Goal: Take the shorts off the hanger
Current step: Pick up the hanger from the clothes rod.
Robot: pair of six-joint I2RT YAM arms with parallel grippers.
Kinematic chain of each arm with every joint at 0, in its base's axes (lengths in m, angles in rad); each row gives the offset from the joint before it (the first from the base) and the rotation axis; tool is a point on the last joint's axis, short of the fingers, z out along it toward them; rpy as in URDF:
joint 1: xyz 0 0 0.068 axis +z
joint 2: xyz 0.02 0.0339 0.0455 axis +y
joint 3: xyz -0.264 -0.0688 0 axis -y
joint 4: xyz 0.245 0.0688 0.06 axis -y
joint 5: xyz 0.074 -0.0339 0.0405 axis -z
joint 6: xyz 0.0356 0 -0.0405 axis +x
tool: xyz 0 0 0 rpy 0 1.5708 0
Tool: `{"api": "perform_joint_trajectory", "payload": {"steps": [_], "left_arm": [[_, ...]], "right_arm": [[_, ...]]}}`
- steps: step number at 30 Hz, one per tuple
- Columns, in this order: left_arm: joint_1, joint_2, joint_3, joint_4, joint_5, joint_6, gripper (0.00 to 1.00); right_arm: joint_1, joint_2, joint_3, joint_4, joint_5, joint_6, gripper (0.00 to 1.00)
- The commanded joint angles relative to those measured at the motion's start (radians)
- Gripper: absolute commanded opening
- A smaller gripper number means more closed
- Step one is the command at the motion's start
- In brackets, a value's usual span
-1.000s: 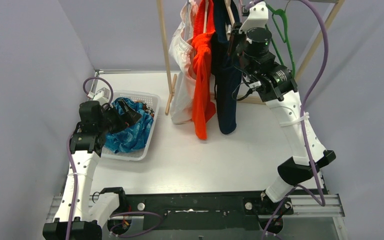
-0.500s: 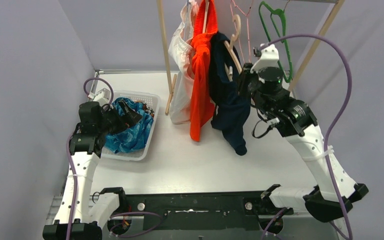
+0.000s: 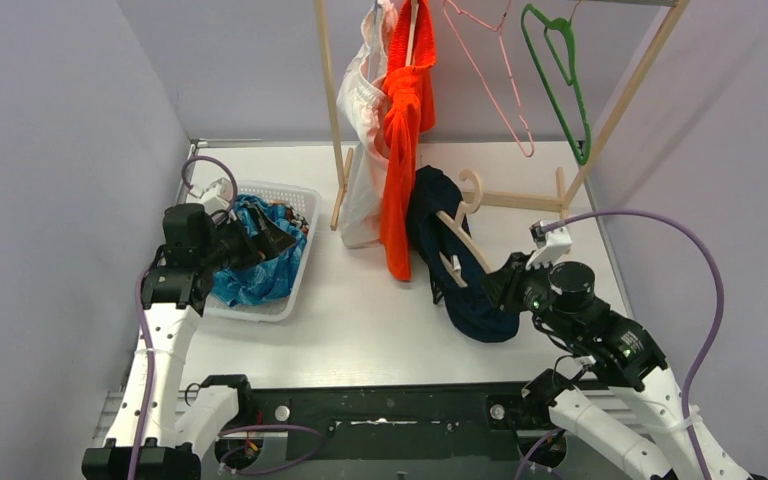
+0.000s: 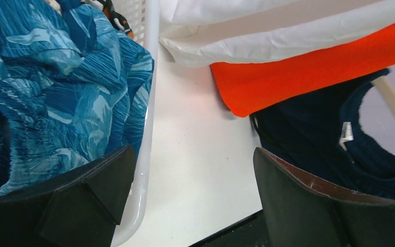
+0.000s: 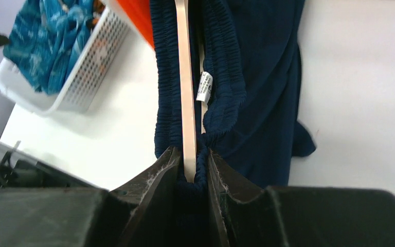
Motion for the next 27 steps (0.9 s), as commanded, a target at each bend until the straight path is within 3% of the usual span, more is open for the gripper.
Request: {"api": "perform_joint_trajectory", "payload": {"steps": [1, 14, 22, 27], "left_arm": [[-0.050, -0.016, 0.015, 0.007, 0.021, 0.027, 0.85], [-0.358, 0.015, 0.024, 0.077, -0.145, -0.023, 0.85], [-0.398, -0.026, 0.047, 0.113, -0.169, -0.040, 0.85], [-0.404, -0.051, 0.077, 0.135, -0.150, -0.037, 0.84]], "right_arm": [[0.008, -0.069, -0.046, 0.028, -0.163, 0.130, 0.00], [0.009, -0.091, 0.020, -0.090, -0.388, 0.094, 0.00], [0.007, -0.137, 0.090, -0.013, -0.537, 0.024, 0.00], [0.009, -0.081, 0.076, 0.048, -0.647, -0.053, 0.00]]}}
